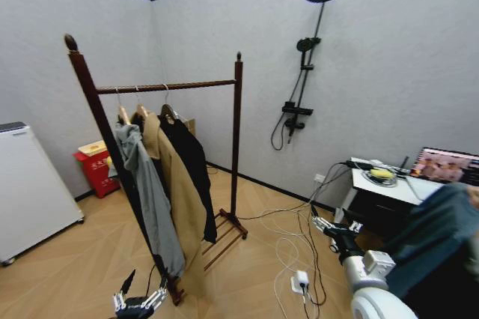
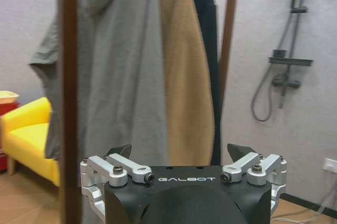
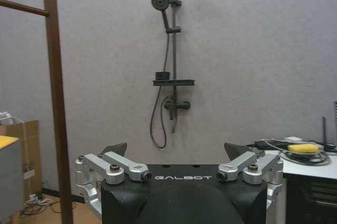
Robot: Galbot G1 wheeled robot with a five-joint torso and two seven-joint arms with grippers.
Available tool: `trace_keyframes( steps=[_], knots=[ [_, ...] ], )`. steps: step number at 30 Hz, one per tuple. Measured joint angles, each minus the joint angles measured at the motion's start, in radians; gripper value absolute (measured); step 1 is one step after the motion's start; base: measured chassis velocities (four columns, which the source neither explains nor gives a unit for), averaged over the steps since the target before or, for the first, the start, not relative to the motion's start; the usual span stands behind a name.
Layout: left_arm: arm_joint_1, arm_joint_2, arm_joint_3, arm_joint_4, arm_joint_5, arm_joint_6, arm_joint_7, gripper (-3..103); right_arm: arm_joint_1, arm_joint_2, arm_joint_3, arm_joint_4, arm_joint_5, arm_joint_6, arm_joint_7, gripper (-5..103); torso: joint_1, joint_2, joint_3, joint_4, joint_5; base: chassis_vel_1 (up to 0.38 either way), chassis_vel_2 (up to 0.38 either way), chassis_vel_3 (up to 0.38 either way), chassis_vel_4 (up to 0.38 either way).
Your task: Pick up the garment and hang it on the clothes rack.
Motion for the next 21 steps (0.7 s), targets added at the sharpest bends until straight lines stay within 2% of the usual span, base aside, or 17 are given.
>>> trace_keyframes(
  steps=[21],
  knots=[
    [0.000, 0.000, 0.000, 0.000, 0.000, 0.000, 0.000, 100, -0.017, 0.003, 0.001, 0.005, 0.003, 0.021, -0.009, 100, 0.000, 0.000, 0.000, -0.0001, -0.0004, -0.038, -0.211, -0.214, -0.036]
  ],
)
